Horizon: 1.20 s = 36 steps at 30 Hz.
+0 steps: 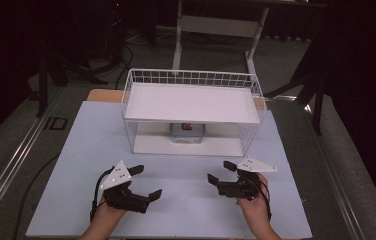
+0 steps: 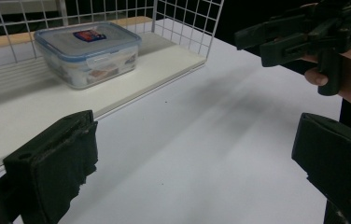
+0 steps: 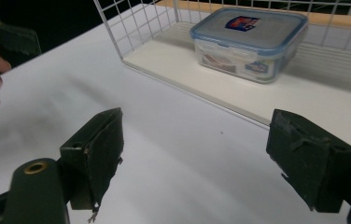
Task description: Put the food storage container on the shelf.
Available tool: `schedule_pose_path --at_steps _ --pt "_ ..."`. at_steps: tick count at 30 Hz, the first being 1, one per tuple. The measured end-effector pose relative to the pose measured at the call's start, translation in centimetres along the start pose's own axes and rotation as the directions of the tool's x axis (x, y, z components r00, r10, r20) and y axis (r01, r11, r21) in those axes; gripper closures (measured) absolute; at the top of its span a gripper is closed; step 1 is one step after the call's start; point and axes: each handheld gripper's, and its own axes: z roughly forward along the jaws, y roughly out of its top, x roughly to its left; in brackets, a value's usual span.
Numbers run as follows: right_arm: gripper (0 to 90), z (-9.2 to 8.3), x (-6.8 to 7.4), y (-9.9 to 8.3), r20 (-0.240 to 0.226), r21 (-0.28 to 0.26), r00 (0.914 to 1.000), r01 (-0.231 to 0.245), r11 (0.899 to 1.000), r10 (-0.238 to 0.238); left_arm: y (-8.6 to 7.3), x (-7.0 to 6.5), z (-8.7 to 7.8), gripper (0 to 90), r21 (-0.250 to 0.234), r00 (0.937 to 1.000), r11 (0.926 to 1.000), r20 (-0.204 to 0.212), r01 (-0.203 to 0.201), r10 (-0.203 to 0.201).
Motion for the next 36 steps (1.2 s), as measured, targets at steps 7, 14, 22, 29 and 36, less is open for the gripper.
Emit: schedule_pose_path --at_steps 7,14,22,29,36 --pt "18.5 -1.8 -0.2 -0.7 -0.022 0.007 0.9998 -0.001 1.000 0.001 -0.8 0.0 -0.8 1.2 0.018 0.9997 0.9998 -0.023 -0.003 0.004" --pt "18.6 -3.1 -0.7 -2.6 0.000 0.003 1.0000 -0.002 1.000 0.002 -1.6 0.3 -1.2 1.2 0.017 0.9993 0.9999 -0.038 0.002 -0.001" --pt "18.6 -2.6 -2.2 -3.7 0.035 0.019 0.9993 -0.008 1.000 0.008 -2.5 0.1 -0.3 1.2 0.039 0.9993 0.9988 -0.025 -0.028 0.029" --pt "18.6 -2.1 -3.1 -4.0 0.062 0.028 0.9979 0.015 1.000 -0.016 -2.9 0.5 -0.2 1.2 0.046 0.9997 0.9988 -0.017 -0.018 0.019" --pt "18.6 -2.4 -3.5 -3.9 0.082 0.006 0.9965 0.016 1.000 -0.017 -3.1 0.8 -0.1 1.2 0.044 0.9999 0.9990 -0.017 0.003 -0.002"
